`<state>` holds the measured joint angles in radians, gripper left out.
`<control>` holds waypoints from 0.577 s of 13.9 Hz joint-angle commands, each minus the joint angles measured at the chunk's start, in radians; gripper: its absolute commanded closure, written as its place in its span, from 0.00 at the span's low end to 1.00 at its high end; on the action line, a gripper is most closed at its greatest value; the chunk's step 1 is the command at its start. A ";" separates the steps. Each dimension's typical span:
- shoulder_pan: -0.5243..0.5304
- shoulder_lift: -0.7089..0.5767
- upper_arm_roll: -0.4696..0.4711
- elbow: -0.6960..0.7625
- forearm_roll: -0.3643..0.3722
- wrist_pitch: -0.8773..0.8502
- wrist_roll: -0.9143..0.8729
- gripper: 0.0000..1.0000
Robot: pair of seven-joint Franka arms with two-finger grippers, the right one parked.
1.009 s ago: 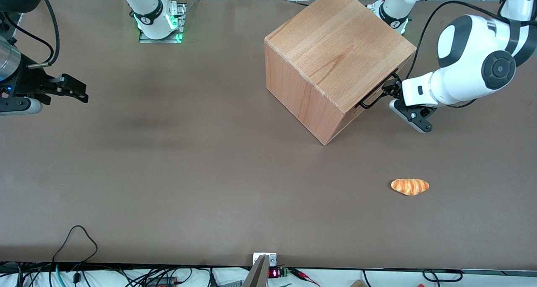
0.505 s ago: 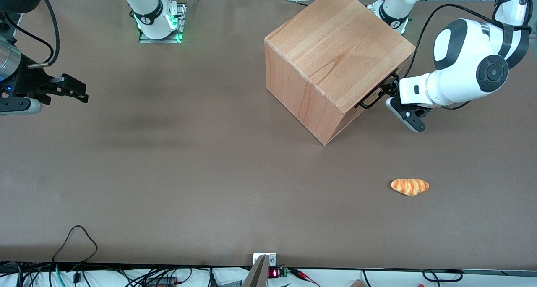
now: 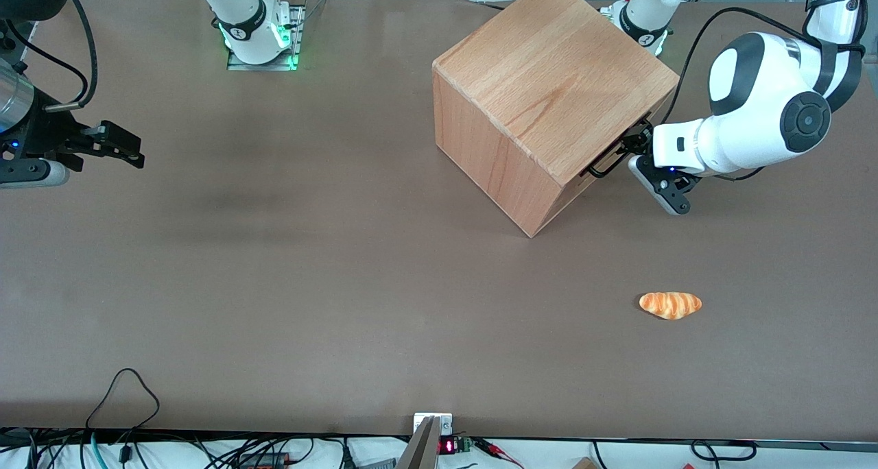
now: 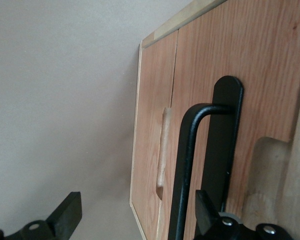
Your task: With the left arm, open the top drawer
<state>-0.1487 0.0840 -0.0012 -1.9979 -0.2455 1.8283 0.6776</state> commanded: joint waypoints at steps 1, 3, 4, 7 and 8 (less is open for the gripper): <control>0.000 -0.015 -0.002 -0.036 -0.038 0.025 0.034 0.00; 0.000 -0.007 -0.002 -0.050 -0.038 0.066 0.043 0.00; 0.000 -0.003 -0.002 -0.061 -0.038 0.083 0.065 0.00; 0.000 0.000 -0.002 -0.079 -0.038 0.117 0.076 0.00; 0.000 0.006 0.000 -0.079 -0.038 0.124 0.077 0.00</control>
<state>-0.1493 0.0896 -0.0040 -2.0622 -0.2552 1.9234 0.7198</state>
